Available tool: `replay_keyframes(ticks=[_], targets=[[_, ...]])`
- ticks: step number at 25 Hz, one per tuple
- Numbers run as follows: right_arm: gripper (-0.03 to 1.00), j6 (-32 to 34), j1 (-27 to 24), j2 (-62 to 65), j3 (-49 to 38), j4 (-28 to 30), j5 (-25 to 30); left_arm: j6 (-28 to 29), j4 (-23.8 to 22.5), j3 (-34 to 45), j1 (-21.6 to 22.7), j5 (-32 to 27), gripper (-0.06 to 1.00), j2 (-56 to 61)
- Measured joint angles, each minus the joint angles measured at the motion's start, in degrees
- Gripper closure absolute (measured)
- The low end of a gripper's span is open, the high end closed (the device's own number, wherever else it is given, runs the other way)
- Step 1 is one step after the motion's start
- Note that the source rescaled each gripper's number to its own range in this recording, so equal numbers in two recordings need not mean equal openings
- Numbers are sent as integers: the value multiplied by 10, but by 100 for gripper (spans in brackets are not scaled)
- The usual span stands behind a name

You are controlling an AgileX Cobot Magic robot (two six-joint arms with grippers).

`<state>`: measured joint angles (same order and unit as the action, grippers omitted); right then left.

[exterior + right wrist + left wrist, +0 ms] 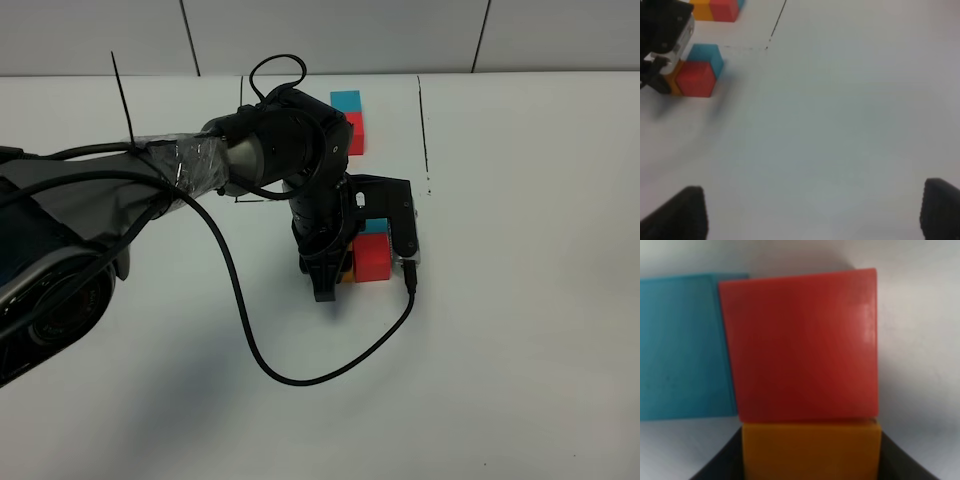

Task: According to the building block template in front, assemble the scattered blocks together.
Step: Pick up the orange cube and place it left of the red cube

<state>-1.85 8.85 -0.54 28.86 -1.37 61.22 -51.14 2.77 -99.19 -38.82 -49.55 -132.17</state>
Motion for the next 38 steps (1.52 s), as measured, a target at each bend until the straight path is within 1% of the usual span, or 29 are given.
replay_keyframes(ticks=[3, 6, 22, 27, 38], targets=[[24, 0, 0, 0, 0, 0, 0, 0, 0, 0, 0, 1, 94, 0], [24, 0, 0, 0, 0, 0, 0, 0, 3, 0, 0, 16, 94, 0], [24, 0, 0, 0, 0, 0, 0, -1, 3, 0, 0, 17, 94, 0], [24, 0, 0, 0, 0, 0, 0, -21, 3, 0, 0, 17, 94, 0], [24, 0, 0, 0, 0, 0, 0, -27, 3, 0, 0, 17, 94, -1]])
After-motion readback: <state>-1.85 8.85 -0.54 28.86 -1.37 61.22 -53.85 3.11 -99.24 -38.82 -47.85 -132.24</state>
